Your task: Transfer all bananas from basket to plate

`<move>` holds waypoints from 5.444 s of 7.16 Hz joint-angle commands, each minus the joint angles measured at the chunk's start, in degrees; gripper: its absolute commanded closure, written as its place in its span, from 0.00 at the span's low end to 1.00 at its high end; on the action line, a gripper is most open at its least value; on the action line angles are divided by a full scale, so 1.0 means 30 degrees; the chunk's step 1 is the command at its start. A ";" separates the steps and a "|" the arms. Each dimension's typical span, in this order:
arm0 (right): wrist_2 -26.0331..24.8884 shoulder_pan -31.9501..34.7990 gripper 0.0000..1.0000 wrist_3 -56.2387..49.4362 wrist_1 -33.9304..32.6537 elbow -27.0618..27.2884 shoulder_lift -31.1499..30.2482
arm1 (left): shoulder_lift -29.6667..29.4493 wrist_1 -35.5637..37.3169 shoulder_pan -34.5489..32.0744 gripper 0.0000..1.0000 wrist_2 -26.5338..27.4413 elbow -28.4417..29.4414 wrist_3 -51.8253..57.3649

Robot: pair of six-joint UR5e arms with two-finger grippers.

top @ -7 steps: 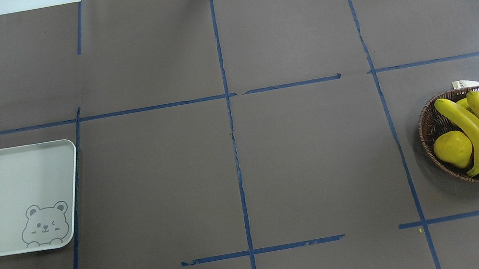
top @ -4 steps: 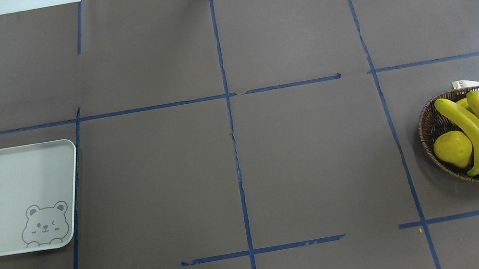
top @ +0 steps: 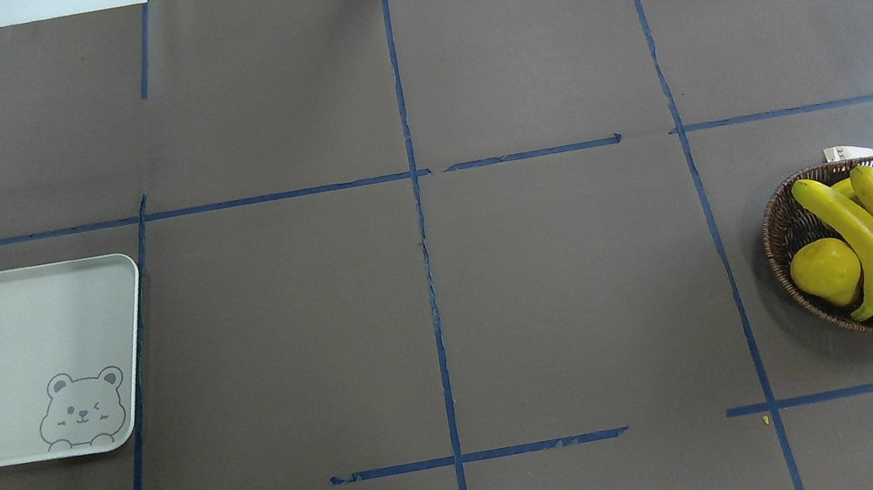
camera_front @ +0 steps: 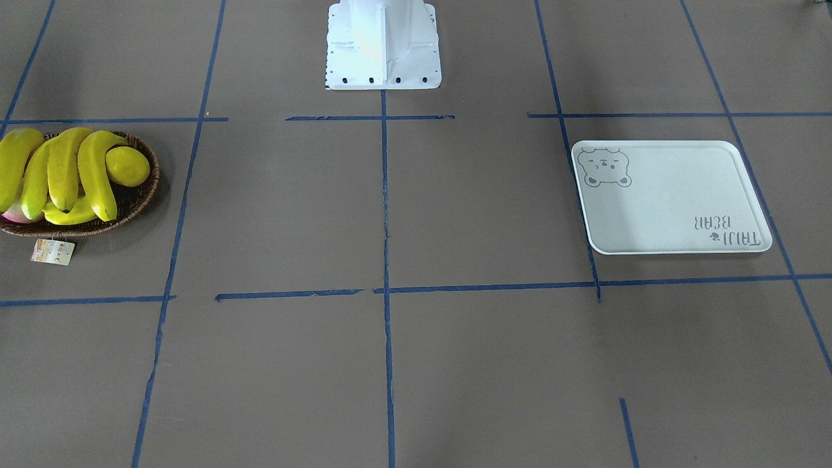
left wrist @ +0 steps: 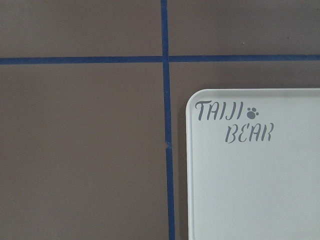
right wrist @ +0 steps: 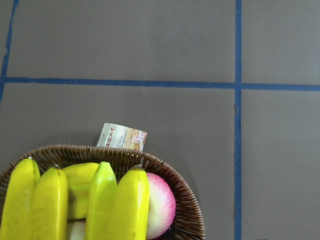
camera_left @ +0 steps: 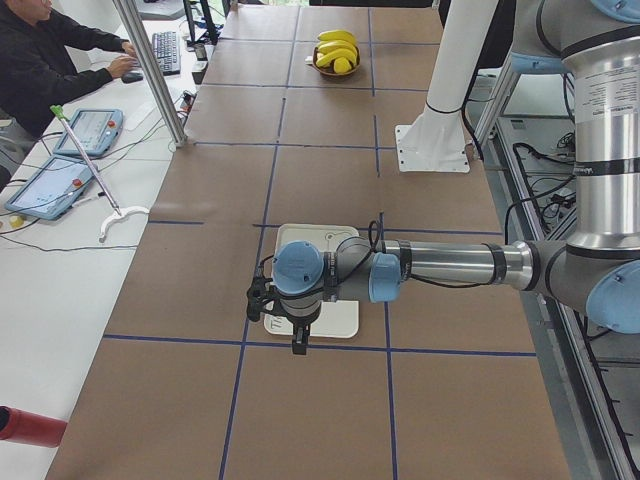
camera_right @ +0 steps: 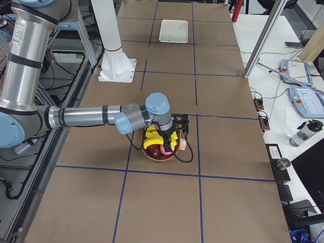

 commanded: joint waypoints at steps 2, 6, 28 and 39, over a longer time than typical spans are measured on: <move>-0.1030 -0.3229 0.01 0.4340 0.3331 0.0151 -0.1505 | 0.0032 -0.0125 -0.0001 0.00 -0.0038 -0.0016 -0.0109; -0.1793 -0.5164 0.00 0.4487 0.3331 0.0093 -0.1799 | 0.0061 -0.0183 -0.0001 0.00 -0.0009 0.0072 0.0066; 0.0637 -0.5770 1.00 0.3196 -1.2344 0.5490 1.0573 | -0.0871 -0.0242 0.0232 0.00 -0.0590 -0.1621 -0.2900; -0.8593 -1.7502 0.98 2.0414 0.0301 0.3262 1.5043 | -1.1739 -1.4539 1.4699 0.04 0.4908 -0.1917 -3.7510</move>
